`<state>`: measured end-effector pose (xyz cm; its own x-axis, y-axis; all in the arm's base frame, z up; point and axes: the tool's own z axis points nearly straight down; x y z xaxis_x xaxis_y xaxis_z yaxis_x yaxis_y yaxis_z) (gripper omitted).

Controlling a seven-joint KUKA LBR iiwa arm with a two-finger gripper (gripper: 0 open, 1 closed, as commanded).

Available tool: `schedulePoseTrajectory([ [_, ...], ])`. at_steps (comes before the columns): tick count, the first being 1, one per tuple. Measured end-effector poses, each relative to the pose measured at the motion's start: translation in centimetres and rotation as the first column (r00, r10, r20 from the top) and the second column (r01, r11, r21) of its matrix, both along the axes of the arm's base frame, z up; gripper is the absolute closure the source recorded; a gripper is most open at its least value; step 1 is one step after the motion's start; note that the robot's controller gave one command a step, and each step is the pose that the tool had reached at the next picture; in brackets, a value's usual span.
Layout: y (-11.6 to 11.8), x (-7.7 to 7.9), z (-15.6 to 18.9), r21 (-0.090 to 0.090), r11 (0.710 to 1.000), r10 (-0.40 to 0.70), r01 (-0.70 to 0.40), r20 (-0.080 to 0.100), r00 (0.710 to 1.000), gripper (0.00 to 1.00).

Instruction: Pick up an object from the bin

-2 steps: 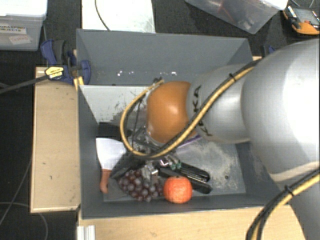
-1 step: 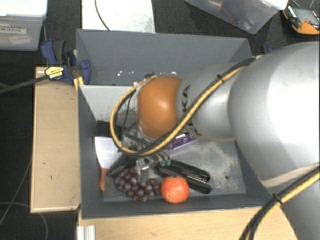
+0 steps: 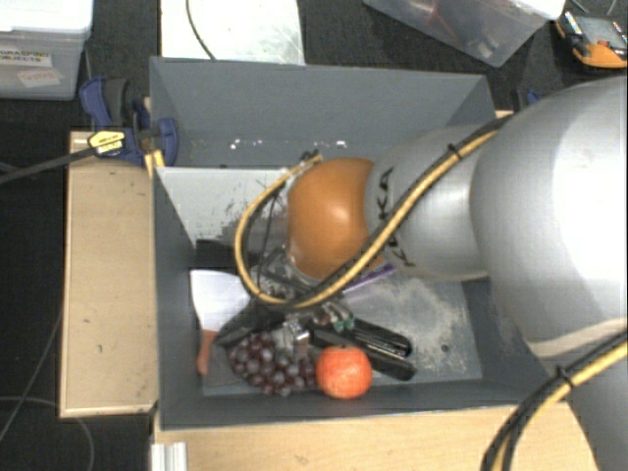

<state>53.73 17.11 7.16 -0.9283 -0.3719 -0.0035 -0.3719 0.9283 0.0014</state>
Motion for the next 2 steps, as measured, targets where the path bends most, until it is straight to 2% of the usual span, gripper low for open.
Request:
schedulePoseTrajectory([
  [1,1.6,0.8,-0.1,-0.001,0.999,-0.054,0.054,0.003,0.999,0.0],
  [2,0.2,0.2,0.0,0.001,1.0,-0.009,0.009,0.003,1.0,1.0],
])
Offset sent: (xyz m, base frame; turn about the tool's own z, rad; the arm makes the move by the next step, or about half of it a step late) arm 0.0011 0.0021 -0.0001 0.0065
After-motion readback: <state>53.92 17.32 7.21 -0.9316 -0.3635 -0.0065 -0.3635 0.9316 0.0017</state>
